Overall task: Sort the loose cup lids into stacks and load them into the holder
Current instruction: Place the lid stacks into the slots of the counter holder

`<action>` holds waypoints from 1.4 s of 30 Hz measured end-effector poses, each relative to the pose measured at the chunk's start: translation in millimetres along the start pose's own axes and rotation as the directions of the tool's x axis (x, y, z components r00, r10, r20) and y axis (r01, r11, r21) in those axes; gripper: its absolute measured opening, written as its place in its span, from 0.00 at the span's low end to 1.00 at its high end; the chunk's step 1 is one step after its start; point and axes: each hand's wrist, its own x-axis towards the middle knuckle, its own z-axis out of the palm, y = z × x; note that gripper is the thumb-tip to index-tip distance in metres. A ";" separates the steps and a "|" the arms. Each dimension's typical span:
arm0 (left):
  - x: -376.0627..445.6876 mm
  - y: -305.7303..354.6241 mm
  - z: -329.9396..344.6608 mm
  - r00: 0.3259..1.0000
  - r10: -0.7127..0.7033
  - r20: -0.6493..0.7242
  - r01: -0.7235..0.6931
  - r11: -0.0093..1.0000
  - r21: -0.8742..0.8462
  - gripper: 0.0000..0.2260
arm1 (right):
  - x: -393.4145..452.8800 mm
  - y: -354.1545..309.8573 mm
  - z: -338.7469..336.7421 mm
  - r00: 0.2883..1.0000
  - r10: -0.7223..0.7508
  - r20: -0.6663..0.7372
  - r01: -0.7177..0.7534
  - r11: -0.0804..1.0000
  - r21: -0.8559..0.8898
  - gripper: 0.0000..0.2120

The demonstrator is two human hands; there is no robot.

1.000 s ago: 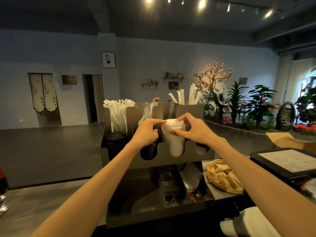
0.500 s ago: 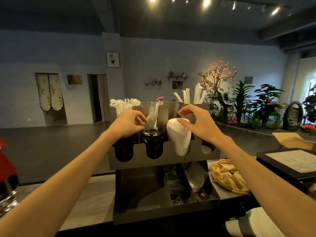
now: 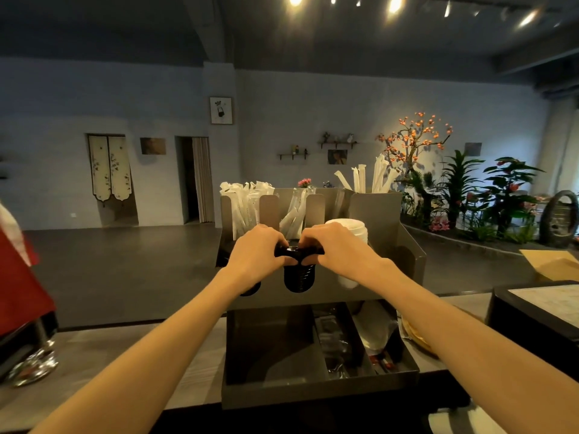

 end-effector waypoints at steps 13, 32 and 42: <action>-5.8 -10.5 -33.7 0.999 -0.036 0.018 0.036 0.998 -0.056 0.22 | -1.4 -2.2 -9.8 0.996 -0.044 -0.080 0.051 0.995 0.081 0.17; -6.0 -79.0 -49.1 0.947 -0.164 0.278 0.208 0.968 -0.138 0.28 | 45.2 -52.9 25.4 0.999 -0.047 -0.010 0.048 0.995 0.093 0.13; 0.7 -87.3 -55.6 0.919 -0.111 0.378 0.184 0.969 -0.164 0.24 | 45.0 -56.6 39.9 0.991 -0.042 -0.128 0.063 0.985 0.162 0.09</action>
